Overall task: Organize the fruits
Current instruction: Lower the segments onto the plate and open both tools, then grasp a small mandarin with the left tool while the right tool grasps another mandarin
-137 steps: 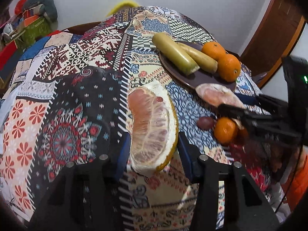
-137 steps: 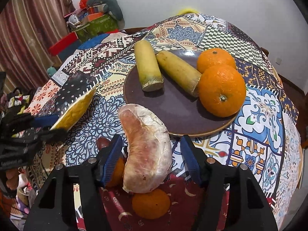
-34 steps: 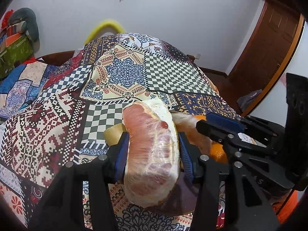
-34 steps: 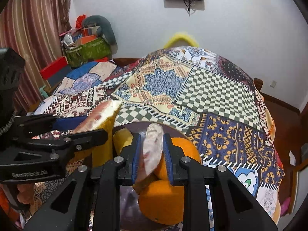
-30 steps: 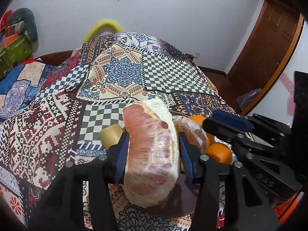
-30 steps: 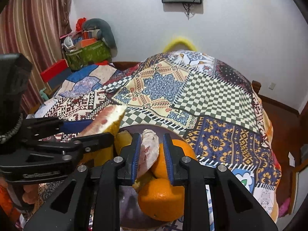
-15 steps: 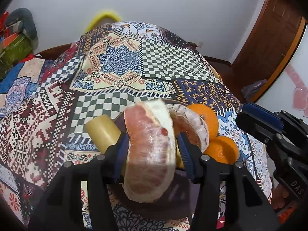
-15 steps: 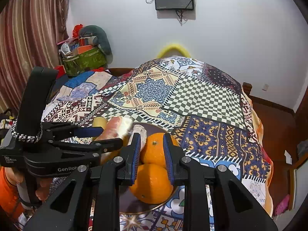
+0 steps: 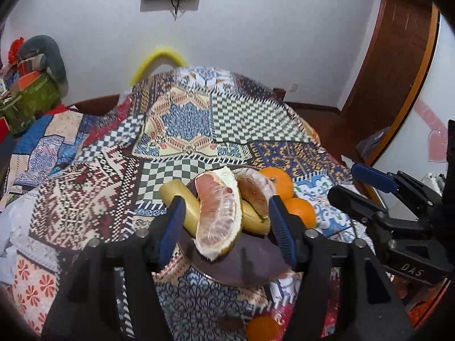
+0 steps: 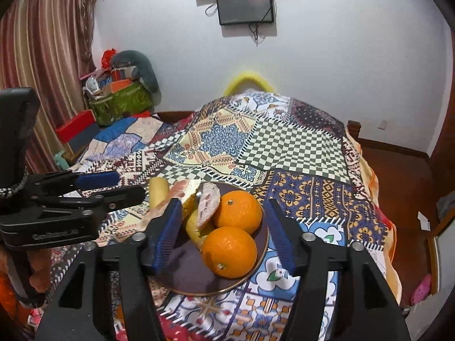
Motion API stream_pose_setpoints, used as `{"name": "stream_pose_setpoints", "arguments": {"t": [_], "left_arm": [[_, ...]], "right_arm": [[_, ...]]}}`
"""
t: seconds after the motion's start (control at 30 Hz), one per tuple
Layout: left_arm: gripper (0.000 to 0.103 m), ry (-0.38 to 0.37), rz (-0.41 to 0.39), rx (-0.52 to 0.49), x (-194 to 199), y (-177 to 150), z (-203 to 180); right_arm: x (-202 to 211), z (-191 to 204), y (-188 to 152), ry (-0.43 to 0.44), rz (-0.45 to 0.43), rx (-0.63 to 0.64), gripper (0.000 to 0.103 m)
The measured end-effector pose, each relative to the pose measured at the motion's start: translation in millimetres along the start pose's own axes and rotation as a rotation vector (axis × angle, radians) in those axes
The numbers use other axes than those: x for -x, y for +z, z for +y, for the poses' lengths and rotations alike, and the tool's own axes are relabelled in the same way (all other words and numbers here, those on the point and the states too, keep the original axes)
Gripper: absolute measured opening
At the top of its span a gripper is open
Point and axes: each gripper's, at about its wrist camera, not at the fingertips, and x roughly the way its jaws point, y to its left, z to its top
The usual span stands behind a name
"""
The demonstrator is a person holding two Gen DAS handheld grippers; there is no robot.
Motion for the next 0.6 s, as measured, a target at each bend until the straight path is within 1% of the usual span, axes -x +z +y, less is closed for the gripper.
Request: {"name": "stream_pose_setpoints", "arguments": {"t": [0.07, 0.13, 0.17, 0.2, 0.27, 0.37, 0.47, 0.6], "left_arm": [[0.063, 0.004, -0.016, -0.005, 14.3, -2.2, -2.5], [0.063, 0.005, -0.028, -0.006, 27.5, -5.2, -4.9], [0.063, 0.005, -0.033, -0.007, 33.9, -7.0, -6.3], [0.064, 0.007, -0.038, -0.008, 40.6, -9.2, -7.0], [0.067, 0.014, -0.05, -0.008, 52.5, -14.1, -8.1], [0.069, 0.019, -0.062, -0.013, 67.4, -23.3, -9.8], [0.073, 0.023, -0.07, -0.004, 79.0, -35.6, -10.6], [0.073, 0.027, -0.052, 0.009, 83.7, -51.0, -7.6]], "right_arm": [[10.4, 3.1, 0.1, -0.012, -0.02, 0.001, 0.071], [20.1, 6.2, -0.2, -0.017, -0.03, 0.003, 0.073], [24.6, 7.3, -0.6, -0.018, -0.034, 0.0, 0.075], [30.0, 8.4, -1.7, -0.018, -0.039, -0.005, 0.08], [36.4, 9.0, -3.8, -0.016, -0.049, -0.011, 0.084], [45.7, 11.9, -9.0, -0.023, -0.052, -0.009, 0.085], [50.6, 13.1, -15.6, -0.026, -0.049, -0.018, 0.089], [53.0, 14.3, -26.4, -0.021, -0.028, -0.039, 0.09]]}}
